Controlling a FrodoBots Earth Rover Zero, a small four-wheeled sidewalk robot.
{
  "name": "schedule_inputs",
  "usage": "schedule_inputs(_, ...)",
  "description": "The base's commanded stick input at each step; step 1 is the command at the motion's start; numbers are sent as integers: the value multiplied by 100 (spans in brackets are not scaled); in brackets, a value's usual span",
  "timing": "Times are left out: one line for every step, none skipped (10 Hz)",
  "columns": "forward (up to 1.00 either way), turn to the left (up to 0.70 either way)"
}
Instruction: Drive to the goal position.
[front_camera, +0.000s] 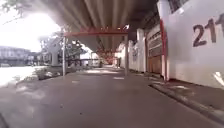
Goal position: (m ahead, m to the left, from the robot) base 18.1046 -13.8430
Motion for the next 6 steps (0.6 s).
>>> schedule_inputs(70, 0)
schedule_inputs(70, 0)
schedule_inputs(70, 0)
schedule_inputs(70, 0)
schedule_inputs(70, 0)
schedule_inputs(70, 0)
